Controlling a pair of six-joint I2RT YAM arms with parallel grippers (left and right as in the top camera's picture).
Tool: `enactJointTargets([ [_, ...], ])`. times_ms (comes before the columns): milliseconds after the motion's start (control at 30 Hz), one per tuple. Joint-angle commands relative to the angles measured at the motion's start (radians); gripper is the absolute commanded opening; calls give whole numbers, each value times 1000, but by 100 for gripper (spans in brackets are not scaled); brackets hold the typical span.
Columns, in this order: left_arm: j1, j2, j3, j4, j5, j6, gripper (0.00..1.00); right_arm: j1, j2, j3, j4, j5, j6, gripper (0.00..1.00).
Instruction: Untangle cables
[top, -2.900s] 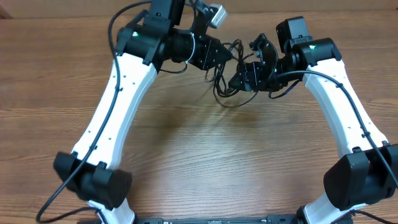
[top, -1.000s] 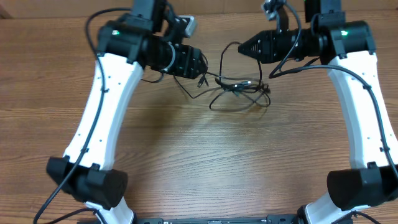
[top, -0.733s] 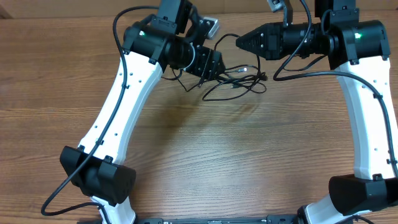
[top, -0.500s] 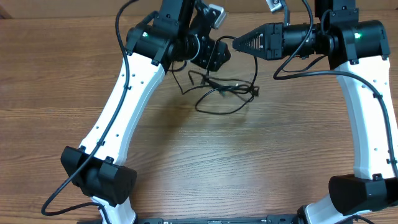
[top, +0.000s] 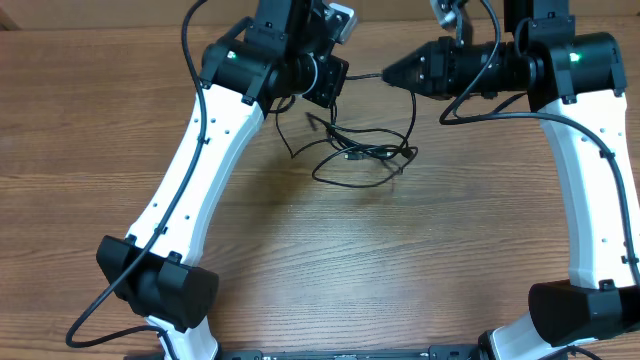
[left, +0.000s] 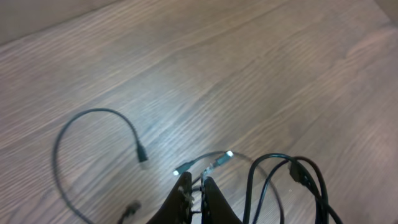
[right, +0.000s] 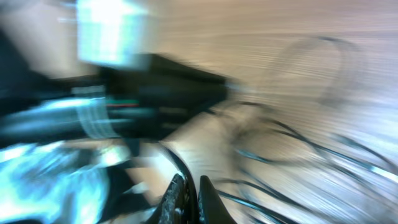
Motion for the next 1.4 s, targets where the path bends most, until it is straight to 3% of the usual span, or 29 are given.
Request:
enactJointTargets([
  [0, 53, -111, 6, 9, -37, -5, 4, -21, -19, 21, -60, 690, 139, 4],
  [33, 60, -151, 6, 20, -31, -32, 4, -21, -18, 21, -103, 874, 197, 5],
  [67, 61, -174, 6, 27, -26, -47, 4, -21, -17, 21, -123, 935, 209, 11],
  [167, 63, -241, 6, 58, 10, -61, 4, -21, -17, 21, -137, 921, 195, 58],
  [200, 63, -258, 6, 66, 16, -74, 4, -21, -18, 21, -136, 891, 184, 68],
  [300, 63, -296, 6, 87, 38, -149, 4, -21, -17, 21, -134, 727, 124, 69],
  [467, 63, -329, 6, 213, 211, -236, 4, -19, -17, 21, -132, 220, -49, 70],
  [667, 63, -333, 6, 272, 246, -251, 4, -19, -17, 21, -119, -189, -55, 70],
  [833, 63, -330, 6, 278, 238, -247, 4, 6, -17, 21, -145, -375, -84, 69],
  [967, 63, -329, 6, 296, 225, -248, 4, 47, -17, 21, -147, -314, -97, 69],
  [1200, 63, -329, 6, 375, 275, -260, 4, 112, -11, 15, -177, 46, -88, 69],
  [1367, 63, -330, 6, 417, 291, -278, 4, 152, 4, -5, -188, 179, -88, 66],
])
